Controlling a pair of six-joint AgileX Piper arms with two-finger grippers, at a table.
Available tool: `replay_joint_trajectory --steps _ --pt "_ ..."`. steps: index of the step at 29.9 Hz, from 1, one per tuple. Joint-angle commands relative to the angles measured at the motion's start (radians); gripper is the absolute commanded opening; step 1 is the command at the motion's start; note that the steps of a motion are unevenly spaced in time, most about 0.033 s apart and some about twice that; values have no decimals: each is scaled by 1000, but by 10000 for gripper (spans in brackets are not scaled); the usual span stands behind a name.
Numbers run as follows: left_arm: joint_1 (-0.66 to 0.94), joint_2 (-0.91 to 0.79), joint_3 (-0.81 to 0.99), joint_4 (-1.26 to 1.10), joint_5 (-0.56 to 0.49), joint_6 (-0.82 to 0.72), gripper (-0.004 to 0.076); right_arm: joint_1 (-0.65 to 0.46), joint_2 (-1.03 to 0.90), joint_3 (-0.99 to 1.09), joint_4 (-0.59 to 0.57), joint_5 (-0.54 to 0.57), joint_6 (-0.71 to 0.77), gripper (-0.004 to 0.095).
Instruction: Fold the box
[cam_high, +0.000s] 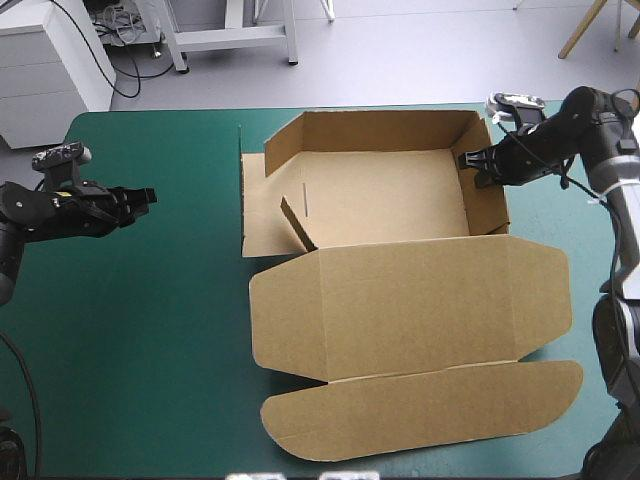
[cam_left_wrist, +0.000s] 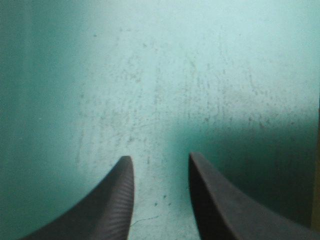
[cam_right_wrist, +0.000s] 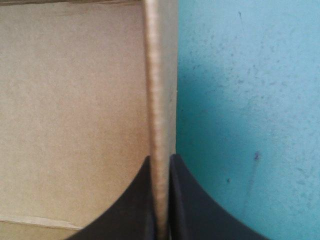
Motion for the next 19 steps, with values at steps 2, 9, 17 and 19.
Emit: replay_joint_trajectory --steps 2,9,17,19 --pt "-8 -3 -28 -187 -37 49 450 -33 -96 -29 152 -9 -33 -14" --pt "-8 44 -28 -537 132 237 472 -10 -109 -29 303 -12 -88 -14" --pt "-8 37 -28 -687 310 374 472 117 -73 -26 212 -121 -45 -14" --pt "-8 35 -28 -681 329 377 472 142 -64 -25 161 -149 -19 -14"
